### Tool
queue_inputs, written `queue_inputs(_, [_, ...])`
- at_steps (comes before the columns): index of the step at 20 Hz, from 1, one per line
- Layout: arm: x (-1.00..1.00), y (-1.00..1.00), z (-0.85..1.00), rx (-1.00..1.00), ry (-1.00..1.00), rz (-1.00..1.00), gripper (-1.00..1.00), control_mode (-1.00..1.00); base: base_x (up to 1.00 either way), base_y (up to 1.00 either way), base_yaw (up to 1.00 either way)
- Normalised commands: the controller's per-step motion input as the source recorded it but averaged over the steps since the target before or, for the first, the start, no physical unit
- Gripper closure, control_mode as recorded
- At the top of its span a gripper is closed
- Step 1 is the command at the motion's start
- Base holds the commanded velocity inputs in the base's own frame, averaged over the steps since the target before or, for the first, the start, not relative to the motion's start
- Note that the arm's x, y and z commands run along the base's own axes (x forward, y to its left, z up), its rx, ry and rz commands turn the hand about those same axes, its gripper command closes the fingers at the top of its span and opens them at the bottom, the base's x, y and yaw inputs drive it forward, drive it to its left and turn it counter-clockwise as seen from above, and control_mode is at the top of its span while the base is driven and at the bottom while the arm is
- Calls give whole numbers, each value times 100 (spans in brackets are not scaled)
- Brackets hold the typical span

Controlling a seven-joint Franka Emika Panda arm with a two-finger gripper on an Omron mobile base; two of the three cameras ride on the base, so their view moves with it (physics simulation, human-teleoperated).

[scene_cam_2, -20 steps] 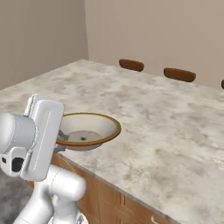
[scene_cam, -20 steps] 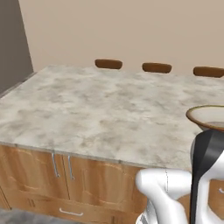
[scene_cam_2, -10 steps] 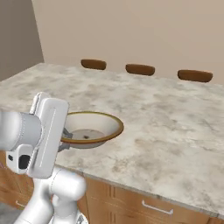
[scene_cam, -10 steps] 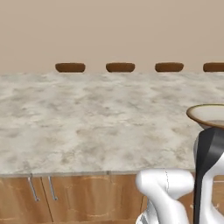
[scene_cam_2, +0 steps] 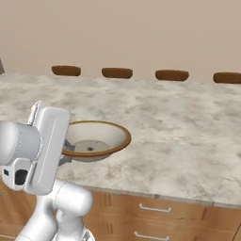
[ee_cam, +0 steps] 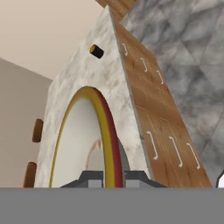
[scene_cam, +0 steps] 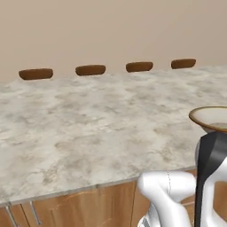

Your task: Clear the mugs and bowl far away from the sink.

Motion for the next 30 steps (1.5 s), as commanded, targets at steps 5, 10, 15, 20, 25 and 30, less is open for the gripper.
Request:
queue_inputs(5, [0,0,0,0,0,0,100,100,39,3,-47])
queue_inputs(10, [0,0,0,0,0,0,100,100,56,11,-4])
queue_inputs(15, [0,0,0,0,0,0,100,100,77,2,-1])
queue_inputs(20, [0,0,0,0,0,0,100,100,97,1,-1])
queue_inputs(25, [77,0,-47,0,0,1,100,-100,0,0,0])
queue_inputs(30, [71,0,-50,0,0,13,100,-100,0,0,0])
